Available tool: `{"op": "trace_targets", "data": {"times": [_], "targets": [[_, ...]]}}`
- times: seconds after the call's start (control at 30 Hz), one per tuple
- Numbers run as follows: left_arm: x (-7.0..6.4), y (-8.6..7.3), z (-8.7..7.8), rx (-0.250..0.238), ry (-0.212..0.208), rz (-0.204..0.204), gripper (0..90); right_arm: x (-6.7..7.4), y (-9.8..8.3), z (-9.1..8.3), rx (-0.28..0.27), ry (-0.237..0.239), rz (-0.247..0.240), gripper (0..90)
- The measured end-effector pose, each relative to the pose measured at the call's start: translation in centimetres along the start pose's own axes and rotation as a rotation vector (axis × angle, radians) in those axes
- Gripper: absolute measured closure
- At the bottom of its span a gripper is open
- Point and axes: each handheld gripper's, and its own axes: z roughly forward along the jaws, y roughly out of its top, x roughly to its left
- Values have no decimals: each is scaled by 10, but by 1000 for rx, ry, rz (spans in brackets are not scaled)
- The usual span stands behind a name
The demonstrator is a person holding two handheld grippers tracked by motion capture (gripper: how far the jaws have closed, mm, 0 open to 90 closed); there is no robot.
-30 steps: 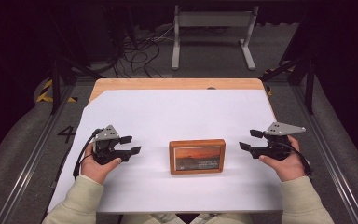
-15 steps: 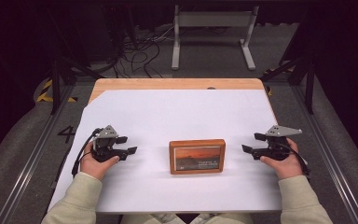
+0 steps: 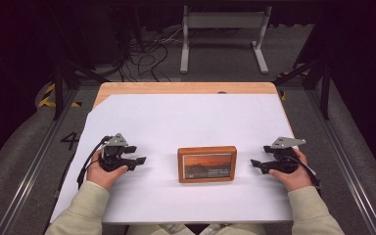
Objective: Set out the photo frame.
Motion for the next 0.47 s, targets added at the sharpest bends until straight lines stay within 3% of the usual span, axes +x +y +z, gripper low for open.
{"op": "trace_targets", "data": {"times": [0.47], "targets": [[-2, 1, -2, -8, 1, 1, 365, -1, 1, -1, 21, -5, 37, 181]]}}
